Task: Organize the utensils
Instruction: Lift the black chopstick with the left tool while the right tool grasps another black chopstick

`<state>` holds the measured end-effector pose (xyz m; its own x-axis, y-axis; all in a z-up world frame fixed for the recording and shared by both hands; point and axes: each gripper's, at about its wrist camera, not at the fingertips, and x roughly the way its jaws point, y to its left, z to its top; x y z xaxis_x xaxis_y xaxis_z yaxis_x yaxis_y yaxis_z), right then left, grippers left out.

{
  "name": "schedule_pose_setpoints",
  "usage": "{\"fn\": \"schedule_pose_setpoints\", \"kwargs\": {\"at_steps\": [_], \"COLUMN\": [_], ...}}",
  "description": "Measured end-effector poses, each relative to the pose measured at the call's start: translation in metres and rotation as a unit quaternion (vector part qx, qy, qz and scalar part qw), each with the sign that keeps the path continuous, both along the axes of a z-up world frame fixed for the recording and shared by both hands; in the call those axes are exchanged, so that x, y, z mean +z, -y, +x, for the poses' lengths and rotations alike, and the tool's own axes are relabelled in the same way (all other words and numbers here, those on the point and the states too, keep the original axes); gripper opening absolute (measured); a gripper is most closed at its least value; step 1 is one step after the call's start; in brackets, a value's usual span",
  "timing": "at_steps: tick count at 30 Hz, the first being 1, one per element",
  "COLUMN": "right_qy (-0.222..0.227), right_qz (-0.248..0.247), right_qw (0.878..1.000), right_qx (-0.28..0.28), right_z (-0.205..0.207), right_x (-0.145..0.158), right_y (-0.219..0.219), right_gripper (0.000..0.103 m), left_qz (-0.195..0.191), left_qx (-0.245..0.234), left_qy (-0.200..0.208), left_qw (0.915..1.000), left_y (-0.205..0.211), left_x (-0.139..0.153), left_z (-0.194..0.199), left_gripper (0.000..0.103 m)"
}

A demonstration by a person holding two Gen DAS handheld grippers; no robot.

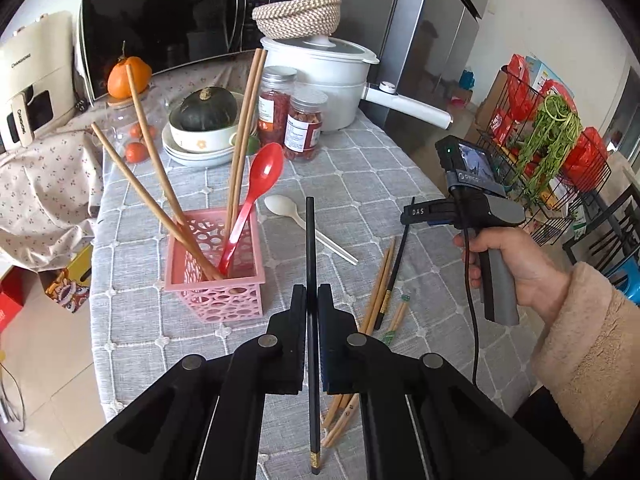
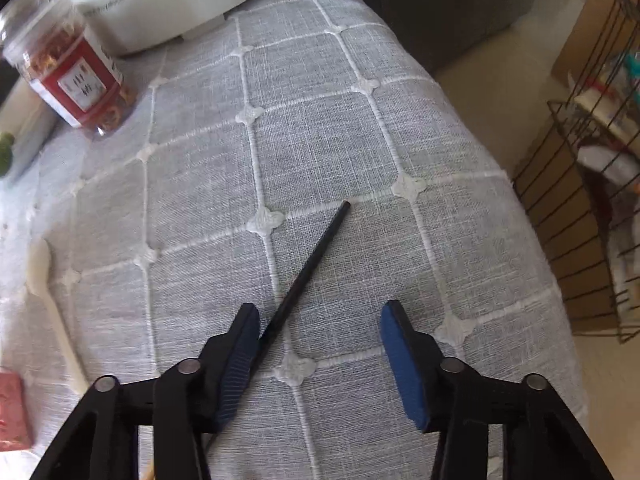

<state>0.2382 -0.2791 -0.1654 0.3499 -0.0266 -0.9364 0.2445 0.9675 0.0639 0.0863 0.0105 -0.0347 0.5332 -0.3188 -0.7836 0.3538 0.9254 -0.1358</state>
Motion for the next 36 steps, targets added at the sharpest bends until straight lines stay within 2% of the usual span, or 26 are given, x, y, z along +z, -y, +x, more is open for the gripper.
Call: {"fn": "schedule_pose_setpoints", "kwargs": {"at_steps": [3,5,9,11,14,18,23,27,33,36], "right_qy": [-0.01,-0.015,-0.013,-0.011,-0.006,0.028,0.085,0.133,0.233,0.272], "right_qz": [-0.019,-0.005,0.028,0.071,0.119,0.137,0.116,0.111,0.057,0.052], "right_qw": [1.0,1.0,1.0,0.997,0.993,0.99,0.988,0.981,0.963,0.952], "right_qx": [0.006,0.004,-0.001,-0.007,-0.012,0.008,0.05,0.084,0.125,0.132], "right_z": [0.0,-0.002,-0.006,-0.009,-0.018,-0.035,-0.062,-0.085,-0.124,-0.135], "right_x": [0.0,0.001,0.002,0.002,0.008,0.034,0.077,0.111,0.162,0.181], "right_y": [-0.005,-0.004,0.004,0.012,0.02,0.022,0.011,0.0,-0.025,-0.032], "right_gripper": [0.039,0.017,0.013,0.008,0.005,0.005,0.005,0.005,0.005,0.005], "left_qz": [-0.002,-0.004,-0.008,-0.01,-0.015,-0.024,-0.036,-0.054,-0.076,-0.086], "left_qx": [0.003,0.004,0.005,0.005,0.008,0.018,0.033,0.046,0.088,0.096], "left_qy": [-0.001,-0.001,0.002,0.004,0.01,0.022,0.044,0.074,0.15,0.193], "left_qw": [1.0,1.0,1.0,0.9999,0.9998,0.9993,0.9979,0.9947,0.9817,0.9727], "left_y": [-0.005,-0.008,-0.012,-0.014,-0.02,-0.028,-0.034,-0.041,-0.047,-0.05], "left_x": [-0.001,-0.001,0.002,0.004,0.009,0.018,0.029,0.047,0.076,0.092], "left_z": [0.0,-0.002,-0.005,-0.006,-0.009,-0.013,-0.02,-0.028,-0.046,-0.056], "left_gripper": [0.005,0.005,0.005,0.005,0.005,0.004,0.004,0.004,0.004,0.004]}}
